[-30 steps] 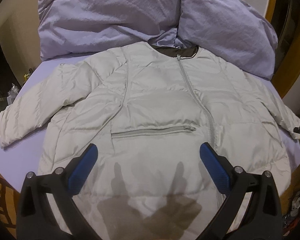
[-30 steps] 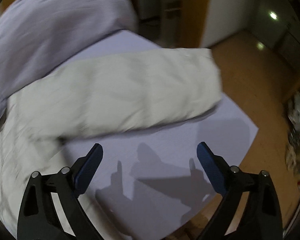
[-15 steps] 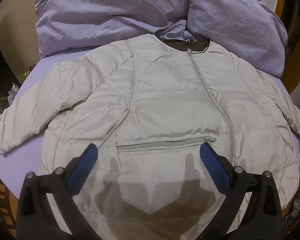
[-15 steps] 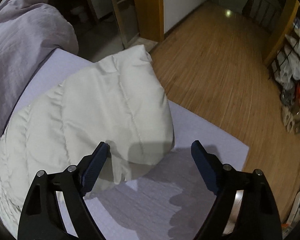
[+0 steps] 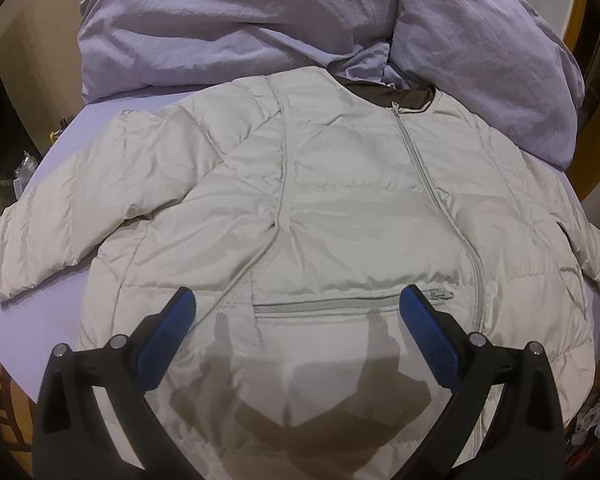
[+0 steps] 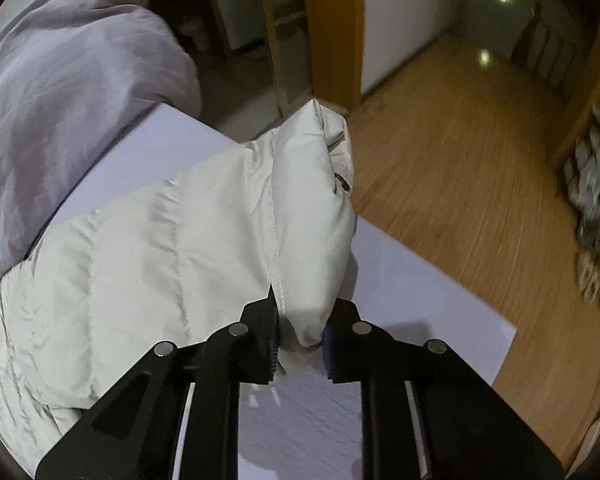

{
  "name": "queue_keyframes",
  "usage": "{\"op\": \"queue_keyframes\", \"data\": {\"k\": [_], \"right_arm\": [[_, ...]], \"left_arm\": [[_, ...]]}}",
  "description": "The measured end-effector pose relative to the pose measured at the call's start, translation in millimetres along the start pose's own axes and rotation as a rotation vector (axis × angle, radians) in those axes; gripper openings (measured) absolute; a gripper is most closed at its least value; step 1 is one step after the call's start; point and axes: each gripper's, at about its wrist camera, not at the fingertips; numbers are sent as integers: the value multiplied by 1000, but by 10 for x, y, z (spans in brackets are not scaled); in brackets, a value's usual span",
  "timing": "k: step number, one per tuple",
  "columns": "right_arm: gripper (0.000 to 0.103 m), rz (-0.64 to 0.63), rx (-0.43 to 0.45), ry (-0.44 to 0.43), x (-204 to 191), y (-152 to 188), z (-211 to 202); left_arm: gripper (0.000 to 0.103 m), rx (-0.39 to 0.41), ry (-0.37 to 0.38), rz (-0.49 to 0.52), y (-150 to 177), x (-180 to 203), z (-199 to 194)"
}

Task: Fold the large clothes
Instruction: 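Reach the right gripper to the sleeve cuff and close on it, then carry the sleeve across the jacket body with the right gripper and release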

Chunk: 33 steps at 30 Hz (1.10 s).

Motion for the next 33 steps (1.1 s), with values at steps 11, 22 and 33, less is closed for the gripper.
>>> {"op": "queue_keyframes", "data": {"k": [11, 22, 33], "right_arm": [[17, -315, 86, -188, -1318, 159, -619], [17, -612, -11, -314, -2669, 954, -645], [17, -804, -137, -450, -3576, 1614, -626]], "left_arm": [[101, 29, -4, -84, -61, -294, -46], [101, 52, -23, -174, -60, -663, -127], [101, 46, -18, -260, -74, -1030, -119]]}}
Point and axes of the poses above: each gripper's, at about its wrist camera, not at the fingertips, and z roughly the way its jaws point, x to its right, y to its underside, and after that the axes turned 7 degrees about -x, right-handed
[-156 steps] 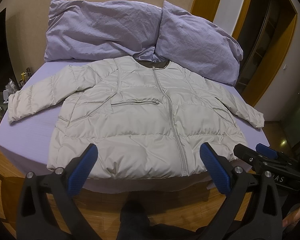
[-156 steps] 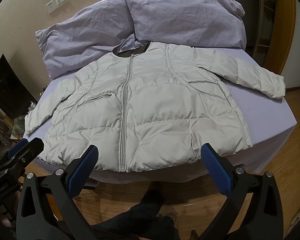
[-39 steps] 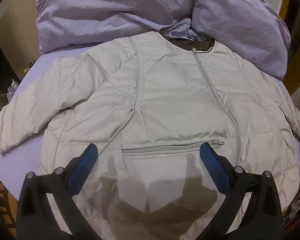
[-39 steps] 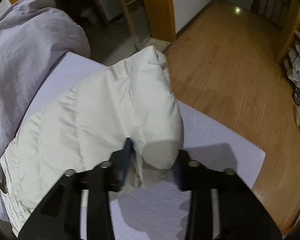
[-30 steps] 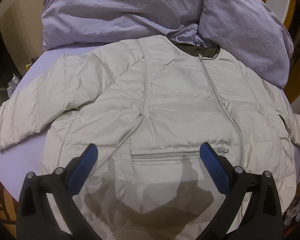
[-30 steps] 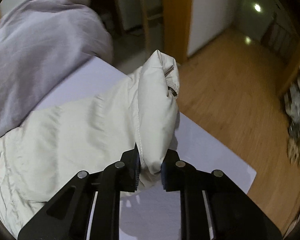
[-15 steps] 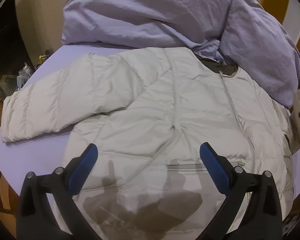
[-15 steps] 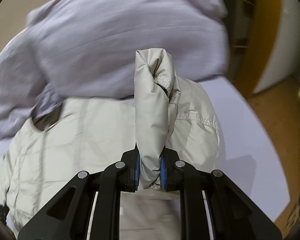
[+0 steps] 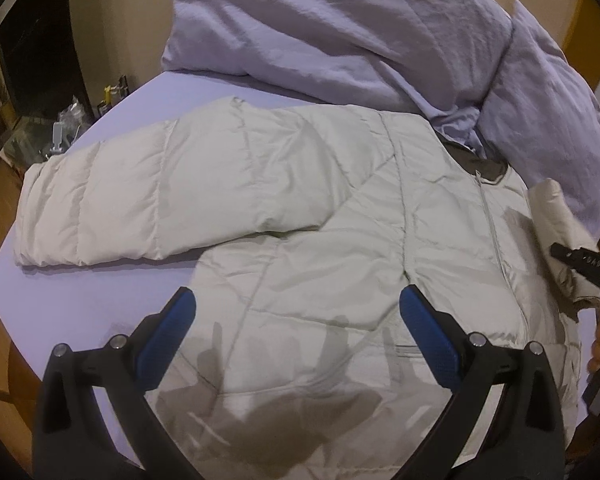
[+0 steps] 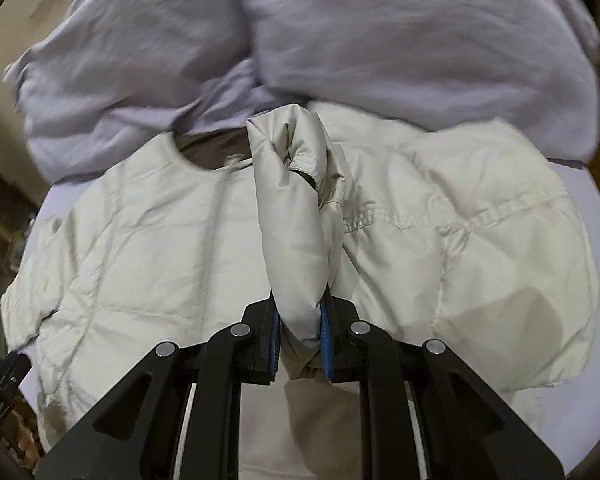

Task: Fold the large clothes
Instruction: 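Carry the sleeve across the jacket body with the right gripper and release, then reach the left gripper to the other sleeve cuff and close on it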

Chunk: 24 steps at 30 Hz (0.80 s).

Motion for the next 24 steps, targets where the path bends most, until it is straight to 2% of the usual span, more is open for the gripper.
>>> {"op": "queue_keyframes", "data": {"k": [6, 15, 17, 21, 24], "right_arm": [[17, -45, -23, -35, -369, -31, 150], [19, -59, -75, -74, -655, -14, 420], [25, -91, -96, -70, -709, 28, 483], [59, -128, -59, -119, -747, -9, 287], [61, -110, 6, -125, -673, -110, 81]], "left_arm": [[101, 6, 13, -14, -73, -111, 2], [101, -10, 16, -48, -158, -216, 77], [101, -18, 26, -57, -171, -243, 87], [101, -16, 31, -65, -207, -298, 90], [101, -16, 34, -76, -234, -353, 92]]}}
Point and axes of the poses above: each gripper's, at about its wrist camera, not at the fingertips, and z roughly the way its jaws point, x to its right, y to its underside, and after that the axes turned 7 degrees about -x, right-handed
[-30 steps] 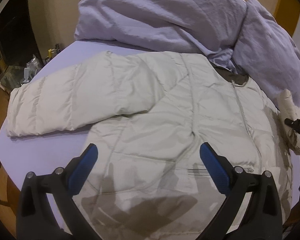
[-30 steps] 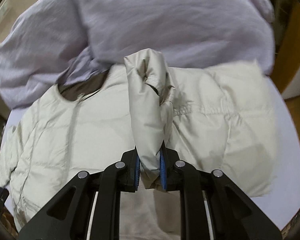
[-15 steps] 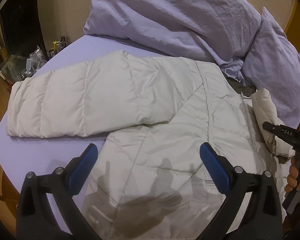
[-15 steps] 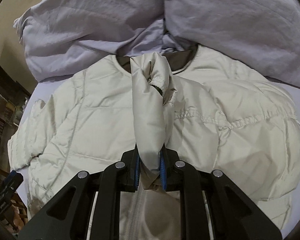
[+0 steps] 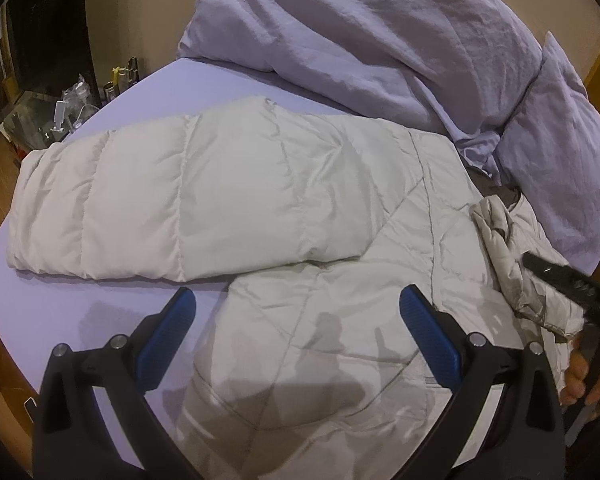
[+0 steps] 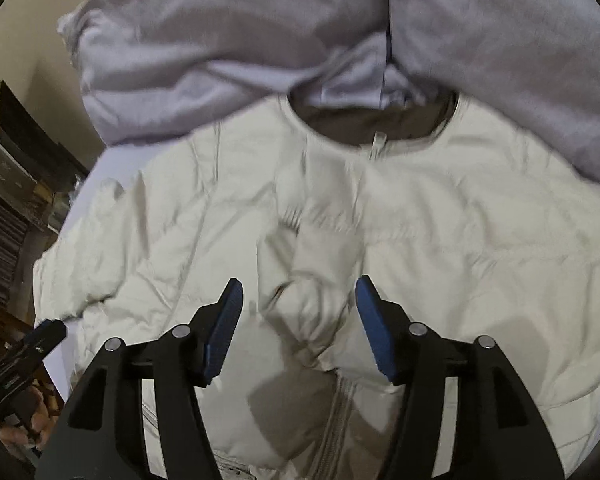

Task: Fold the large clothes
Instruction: 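Reach the left gripper to the other sleeve cuff and close on it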

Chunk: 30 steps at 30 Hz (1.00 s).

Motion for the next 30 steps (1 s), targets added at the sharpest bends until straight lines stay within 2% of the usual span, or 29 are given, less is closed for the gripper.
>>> {"op": "queue_keyframes", "data": {"k": [3, 8, 15, 21, 24, 30], "right_arm": [[61, 64, 42, 29, 160, -86, -83], [61, 120, 27, 130, 362, -113, 75], [80, 87, -7, 197, 251, -54, 375], [88, 22, 4, 300, 114, 14, 585], [90, 20, -12, 300, 133, -19, 586], [90, 60, -54, 238, 208, -97, 462]], "left_arm": [[101, 7, -3, -5, -35, -52, -8], [101, 19, -18, -13, -101, -153, -18], [101, 30, -68, -32, -180, -342, -19], [101, 44, -107, -101, -222, -655, -31], [101, 54, -122, -150, -247, -862, -45], [101, 77, -175, -227, -351, -1296, -85]]}}
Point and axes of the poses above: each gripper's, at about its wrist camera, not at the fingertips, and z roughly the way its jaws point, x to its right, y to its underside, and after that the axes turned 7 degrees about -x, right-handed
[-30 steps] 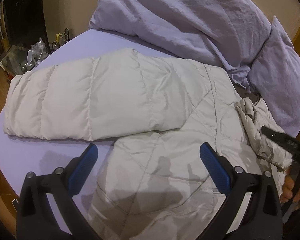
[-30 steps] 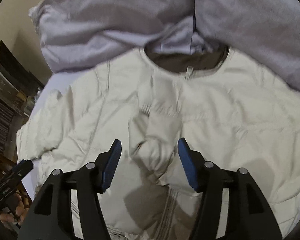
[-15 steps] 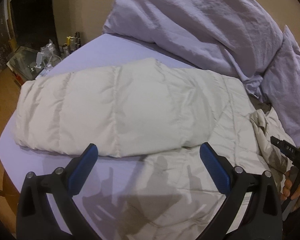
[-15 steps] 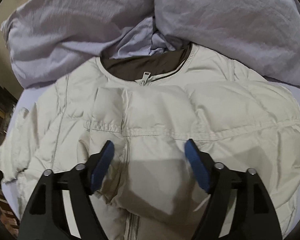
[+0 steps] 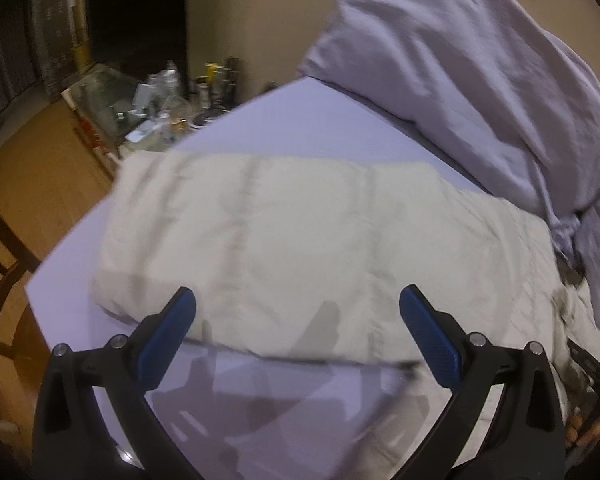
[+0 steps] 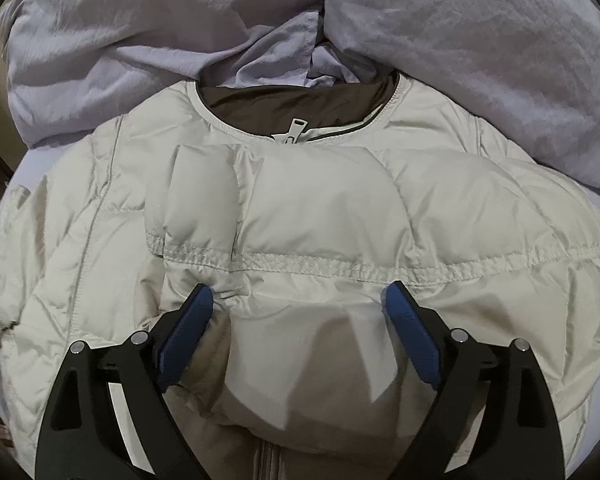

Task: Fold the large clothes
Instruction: 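Reach the left gripper to the other sleeve cuff and close on it, then carry the sleeve across the jacket body with the left gripper and release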

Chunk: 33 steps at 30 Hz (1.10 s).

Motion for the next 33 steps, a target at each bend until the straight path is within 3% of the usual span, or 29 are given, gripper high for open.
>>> {"op": "queue_keyframes", "data": {"k": [6, 11, 16, 21, 23, 25, 28, 33], "right_arm": [[90, 13, 12, -53, 67, 46, -155], [90, 4, 12, -64, 81, 90, -208], [90, -2, 14, -69, 111, 121, -238], [90, -6, 10, -71, 151, 157, -247], [90, -4, 10, -72, 162, 165, -253], [90, -3, 13, -73, 177, 176, -267], [90, -4, 19, -70, 213, 194, -304], [90, 6, 35, -58, 322, 230, -387]], "left_arm": [[101, 7, -79, -84, -197, -558, 38], [94, -40, -83, -167, -246, -968, 172], [82, -95, -73, -214, -144, -1135, 298], [79, -81, -90, -217, -87, -1108, 313], [68, -71, -99, -215, -96, -1078, 322], [46, -56, -69, -226, -93, -1056, 298], [25, -57, -23, -249, -129, -1028, 316], [16, -34, -35, -215, -213, -842, 206]]}}
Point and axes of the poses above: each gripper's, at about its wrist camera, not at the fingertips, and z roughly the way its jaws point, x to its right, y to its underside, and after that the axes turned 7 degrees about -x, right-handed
